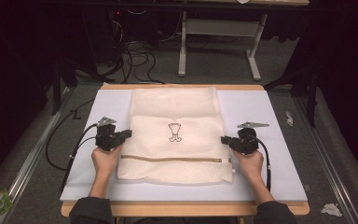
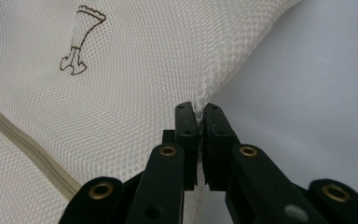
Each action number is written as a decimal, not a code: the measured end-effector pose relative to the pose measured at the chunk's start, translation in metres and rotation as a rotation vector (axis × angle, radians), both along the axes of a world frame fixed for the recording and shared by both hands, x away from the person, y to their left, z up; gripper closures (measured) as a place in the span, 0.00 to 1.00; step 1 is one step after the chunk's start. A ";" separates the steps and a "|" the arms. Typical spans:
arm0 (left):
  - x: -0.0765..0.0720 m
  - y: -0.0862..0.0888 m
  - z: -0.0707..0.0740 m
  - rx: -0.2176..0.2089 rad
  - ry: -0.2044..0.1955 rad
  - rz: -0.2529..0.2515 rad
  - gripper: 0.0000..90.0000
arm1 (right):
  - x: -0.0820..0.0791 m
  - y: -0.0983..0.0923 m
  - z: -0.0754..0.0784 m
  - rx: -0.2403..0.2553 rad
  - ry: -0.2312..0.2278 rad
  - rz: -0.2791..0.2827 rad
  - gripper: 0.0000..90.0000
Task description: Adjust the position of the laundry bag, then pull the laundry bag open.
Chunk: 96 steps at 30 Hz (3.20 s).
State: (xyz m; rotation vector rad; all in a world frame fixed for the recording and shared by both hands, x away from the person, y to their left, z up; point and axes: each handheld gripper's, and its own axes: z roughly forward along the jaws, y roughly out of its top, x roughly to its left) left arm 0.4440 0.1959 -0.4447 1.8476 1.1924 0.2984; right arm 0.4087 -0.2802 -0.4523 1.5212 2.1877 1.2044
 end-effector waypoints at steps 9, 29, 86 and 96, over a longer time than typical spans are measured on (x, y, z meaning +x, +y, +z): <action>-0.001 -0.016 0.001 -0.003 -0.015 -0.025 0.96 | -0.006 -0.016 0.002 -0.001 -0.018 -0.028 0.97; 0.007 -0.057 -0.001 0.011 -0.011 -0.071 0.96 | -0.020 -0.053 -0.001 -0.003 -0.024 -0.090 0.97; -0.052 -0.068 -0.010 0.138 -0.155 -0.120 0.56 | -0.052 -0.057 -0.016 -0.037 -0.028 -0.091 0.51; -0.067 -0.083 -0.022 0.107 -0.133 -0.162 0.57 | -0.060 -0.055 -0.027 -0.022 -0.011 -0.099 0.50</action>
